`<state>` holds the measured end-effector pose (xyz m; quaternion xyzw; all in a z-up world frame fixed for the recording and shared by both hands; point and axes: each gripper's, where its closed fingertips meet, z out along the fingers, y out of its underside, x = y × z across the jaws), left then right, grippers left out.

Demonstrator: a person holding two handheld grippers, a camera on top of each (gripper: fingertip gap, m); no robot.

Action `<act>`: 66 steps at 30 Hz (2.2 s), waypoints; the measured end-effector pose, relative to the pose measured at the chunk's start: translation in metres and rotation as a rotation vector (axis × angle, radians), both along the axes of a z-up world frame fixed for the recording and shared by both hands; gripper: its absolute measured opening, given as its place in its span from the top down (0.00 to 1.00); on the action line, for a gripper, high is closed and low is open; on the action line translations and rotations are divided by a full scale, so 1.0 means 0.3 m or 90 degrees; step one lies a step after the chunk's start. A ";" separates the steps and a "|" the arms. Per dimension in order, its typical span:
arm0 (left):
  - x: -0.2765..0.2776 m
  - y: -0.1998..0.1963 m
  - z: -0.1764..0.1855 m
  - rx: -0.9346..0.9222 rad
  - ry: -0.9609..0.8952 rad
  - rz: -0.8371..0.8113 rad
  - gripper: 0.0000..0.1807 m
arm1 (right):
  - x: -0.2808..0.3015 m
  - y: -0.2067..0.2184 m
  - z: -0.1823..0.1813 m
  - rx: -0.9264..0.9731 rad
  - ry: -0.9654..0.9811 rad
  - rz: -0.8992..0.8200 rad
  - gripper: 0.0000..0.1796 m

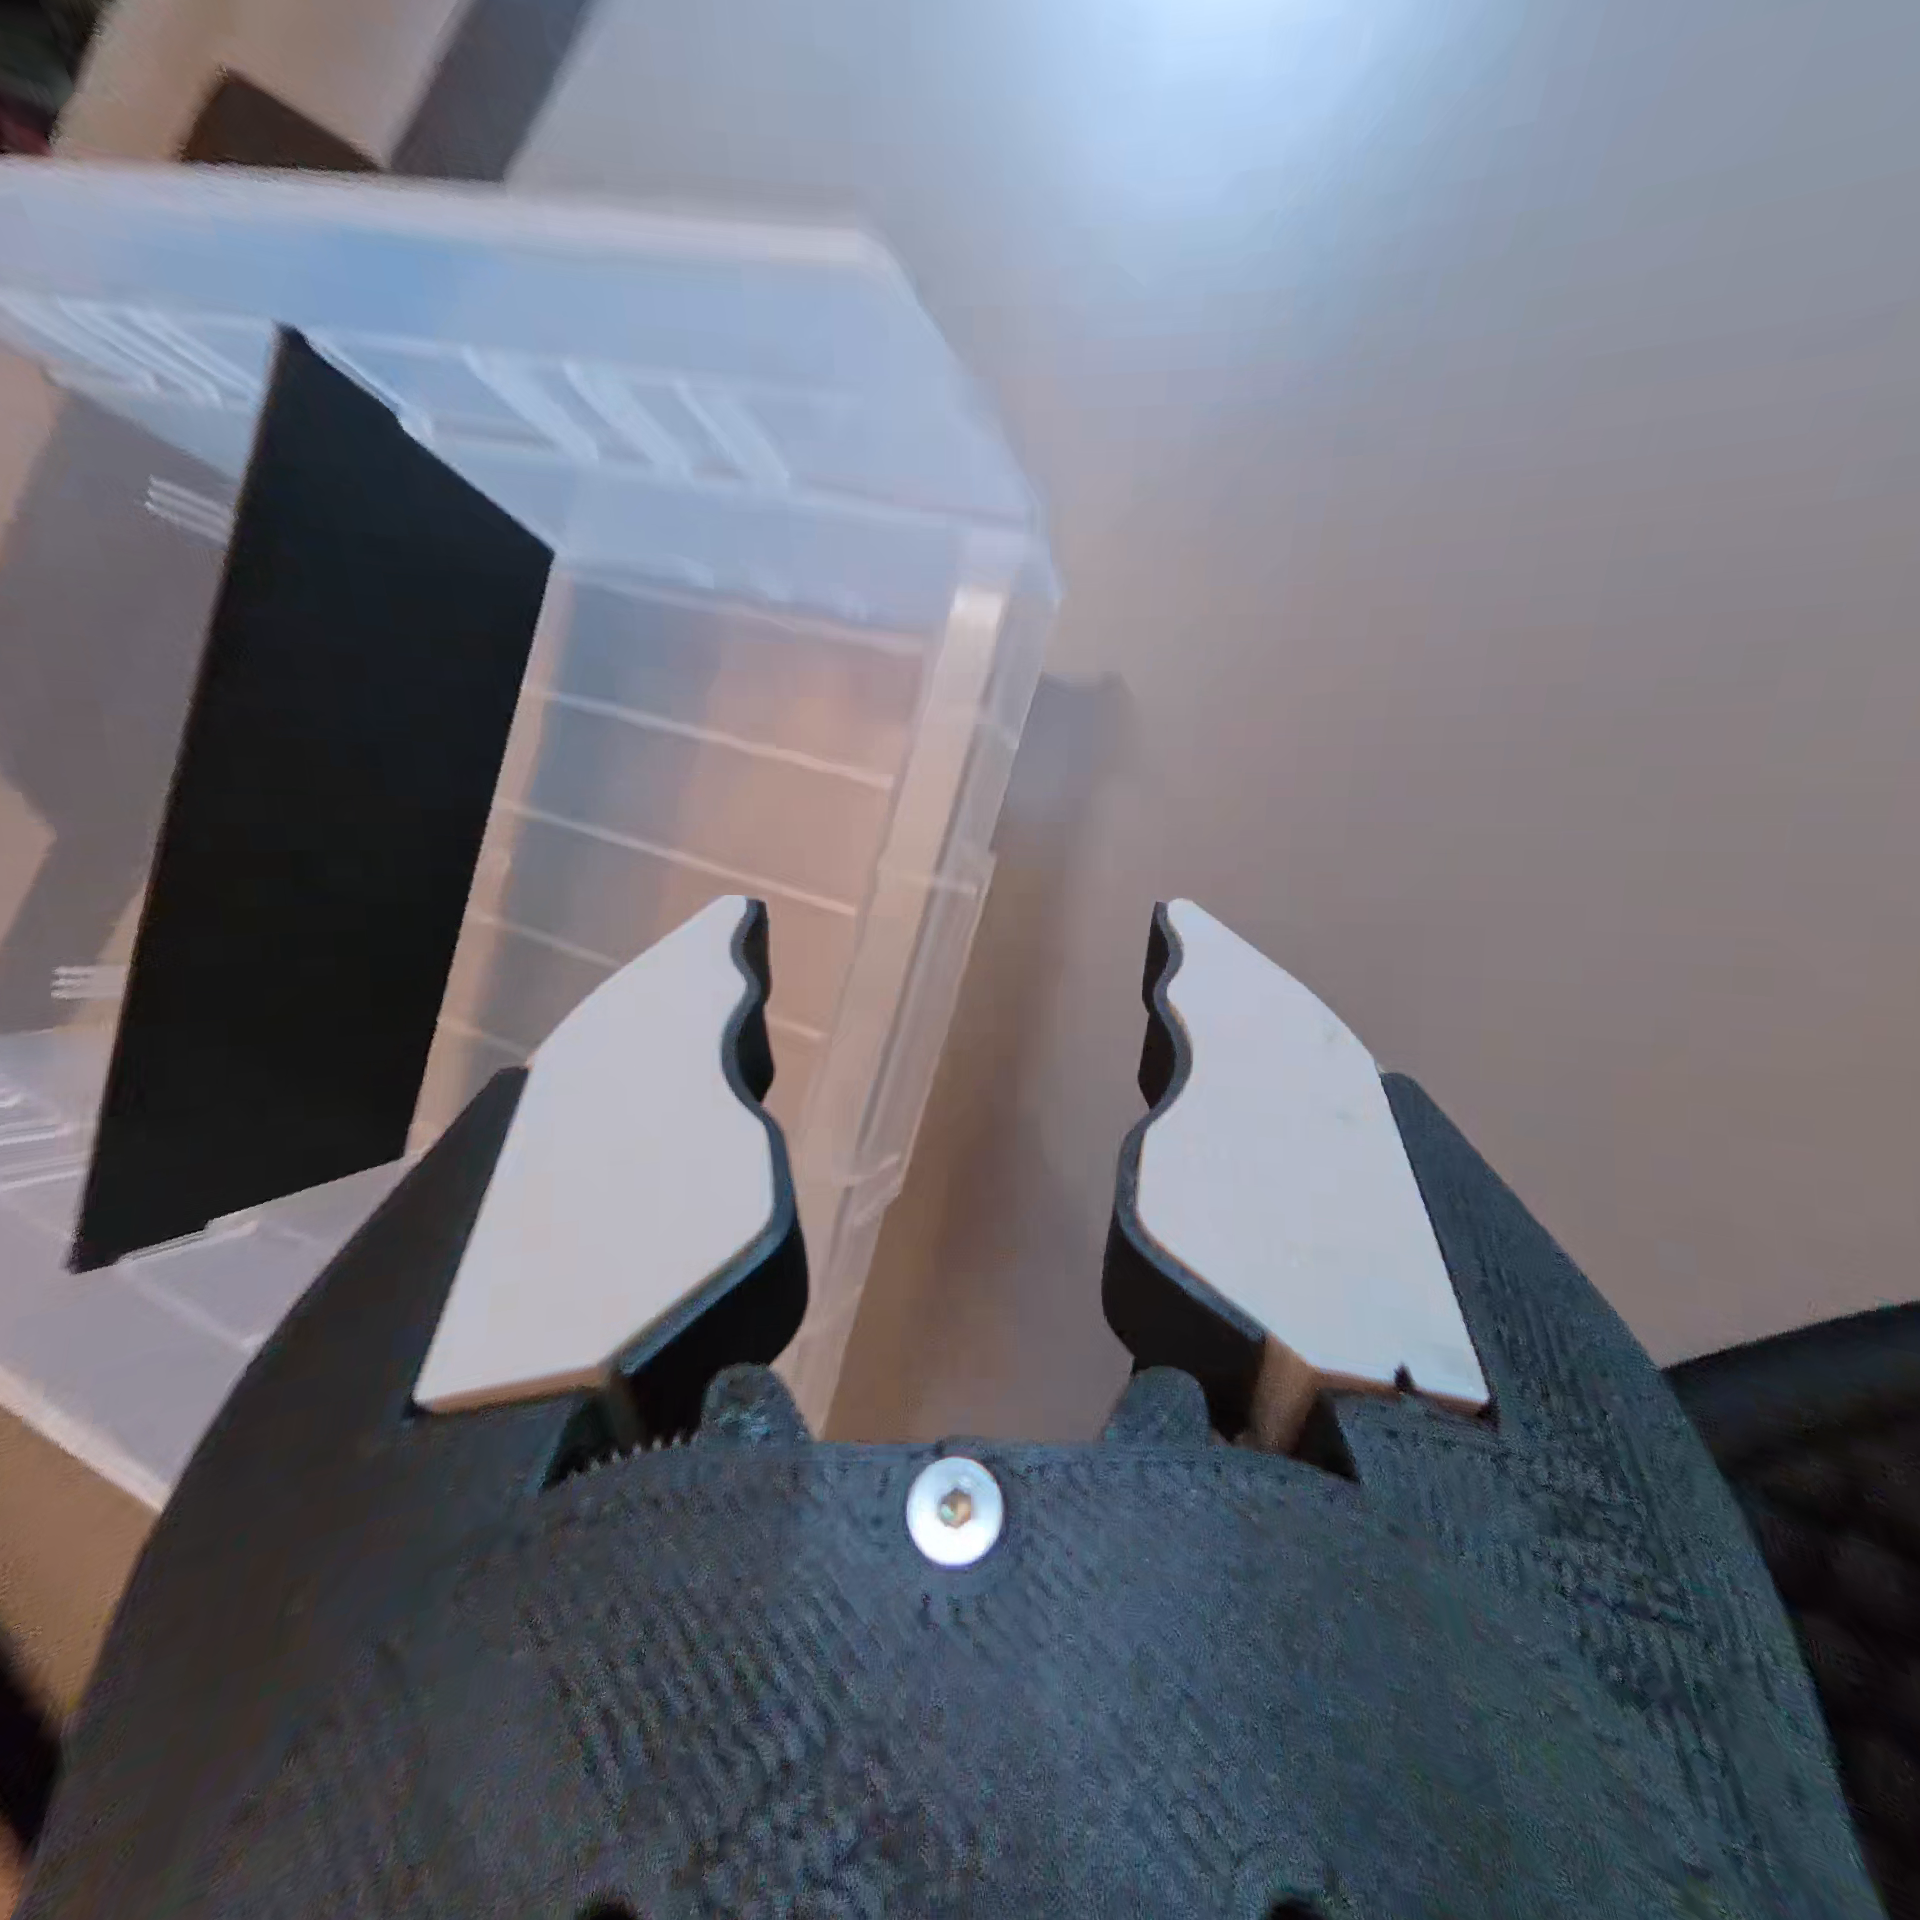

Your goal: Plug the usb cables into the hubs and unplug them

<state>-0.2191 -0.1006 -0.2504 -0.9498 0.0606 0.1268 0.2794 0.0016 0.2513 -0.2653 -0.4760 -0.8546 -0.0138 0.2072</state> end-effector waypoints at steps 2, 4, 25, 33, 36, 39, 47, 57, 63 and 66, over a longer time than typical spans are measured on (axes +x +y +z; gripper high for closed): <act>-0.047 -0.014 -0.051 -0.090 0.068 -0.001 0.62 | -0.016 0.003 -0.051 0.008 -0.036 0.023 0.80; -0.081 -0.026 -0.106 -0.163 0.105 -0.010 0.68 | -0.034 -0.001 -0.057 0.036 -0.035 0.050 0.83; 0.276 0.429 -0.095 0.047 0.261 -0.399 0.82 | 0.227 -0.687 0.079 -0.016 0.218 0.216 0.82; 0.531 0.294 0.131 0.292 -0.138 -0.208 0.75 | 0.480 -0.379 0.283 -0.174 0.566 -0.215 0.76; 0.725 0.307 0.168 0.364 -0.334 -0.139 0.73 | 0.522 -0.300 0.202 -0.251 0.598 -0.350 0.67; 0.803 0.404 0.149 0.423 -0.361 -0.041 0.65 | 0.469 -0.278 0.145 -0.274 0.613 -0.397 0.66; 0.731 0.536 0.078 0.433 -0.171 0.066 0.86 | 0.433 -0.260 0.122 -0.162 0.621 -0.391 0.91; 0.755 0.388 0.327 0.561 -0.137 0.044 0.91 | 0.511 -0.446 0.404 -0.001 0.765 -0.296 0.93; 0.670 0.120 0.558 0.638 -0.034 0.101 0.92 | 0.391 -0.662 0.618 -0.056 0.847 -0.173 0.92; 0.565 -0.076 0.621 0.646 0.036 0.172 0.93 | 0.237 -0.803 0.665 -0.128 0.860 -0.104 0.92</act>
